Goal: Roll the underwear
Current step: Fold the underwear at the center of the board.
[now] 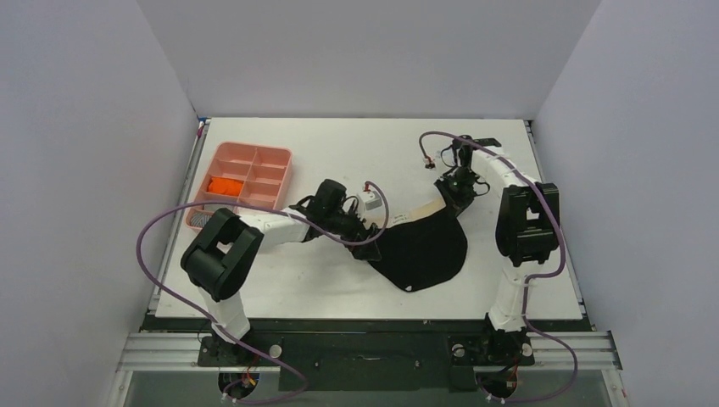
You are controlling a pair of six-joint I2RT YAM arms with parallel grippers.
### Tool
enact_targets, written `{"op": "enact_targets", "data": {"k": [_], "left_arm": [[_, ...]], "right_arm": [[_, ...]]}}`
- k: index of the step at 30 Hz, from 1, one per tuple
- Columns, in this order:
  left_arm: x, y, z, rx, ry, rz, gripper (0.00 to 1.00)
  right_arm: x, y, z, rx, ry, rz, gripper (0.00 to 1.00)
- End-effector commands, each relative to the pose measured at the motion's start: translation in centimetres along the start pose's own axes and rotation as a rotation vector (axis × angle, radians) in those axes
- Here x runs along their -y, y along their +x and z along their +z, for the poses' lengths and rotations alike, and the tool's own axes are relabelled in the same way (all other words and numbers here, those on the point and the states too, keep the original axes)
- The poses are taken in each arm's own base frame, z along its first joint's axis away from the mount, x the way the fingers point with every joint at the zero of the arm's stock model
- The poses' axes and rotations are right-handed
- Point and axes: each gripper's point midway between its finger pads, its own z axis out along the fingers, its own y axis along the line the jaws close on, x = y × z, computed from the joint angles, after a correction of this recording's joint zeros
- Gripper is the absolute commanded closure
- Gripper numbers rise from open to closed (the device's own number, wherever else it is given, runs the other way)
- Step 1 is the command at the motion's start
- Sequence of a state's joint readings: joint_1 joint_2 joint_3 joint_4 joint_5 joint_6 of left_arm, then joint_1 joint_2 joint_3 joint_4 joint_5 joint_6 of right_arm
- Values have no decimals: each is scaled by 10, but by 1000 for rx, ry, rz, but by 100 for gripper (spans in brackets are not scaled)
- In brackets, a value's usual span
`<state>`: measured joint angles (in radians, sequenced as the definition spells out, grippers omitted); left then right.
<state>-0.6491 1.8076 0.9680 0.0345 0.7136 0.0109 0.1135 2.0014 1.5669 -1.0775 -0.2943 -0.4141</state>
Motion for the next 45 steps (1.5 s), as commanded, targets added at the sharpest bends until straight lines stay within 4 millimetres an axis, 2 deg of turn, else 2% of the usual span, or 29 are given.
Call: {"op": "enact_targets", "data": {"k": [1, 4, 7, 8, 10, 15, 21, 24, 29, 35, 41, 45], "left_arm": [[5, -63, -37, 168, 1, 92, 3], [7, -73, -59, 196, 6, 102, 3], [1, -69, -82, 185, -15, 94, 3], [1, -72, -92, 197, -26, 102, 3], [2, -68, -105, 189, -41, 113, 3], [-9, -54, -144, 177, -109, 85, 3], [-38, -41, -197, 237, -237, -9, 3], [-53, -35, -227, 284, -315, -48, 3], [-65, -30, -264, 347, -415, -80, 3], [-68, -27, -283, 372, -470, -90, 3], [-69, -19, -287, 373, -499, -107, 3], [-83, -15, -293, 375, -578, -140, 3]], "right_arm": [[-16, -26, -35, 80, 152, -25, 100], [-31, -35, -42, 82, 219, -50, 100], [-45, -45, -49, 96, 247, -74, 100], [-55, -50, -49, 103, 245, -93, 100], [-72, -54, -51, 108, 238, -121, 100], [-110, -63, -51, 129, 220, -191, 100], [-162, -73, -40, 132, 179, -297, 100], [-180, -76, -31, 122, 160, -323, 100], [-215, -71, -12, 88, 123, -387, 100], [-249, -60, 7, 52, 106, -470, 100], [-277, -52, 12, 45, 97, -547, 100], [-292, -47, 16, 38, 85, -572, 100]]}}
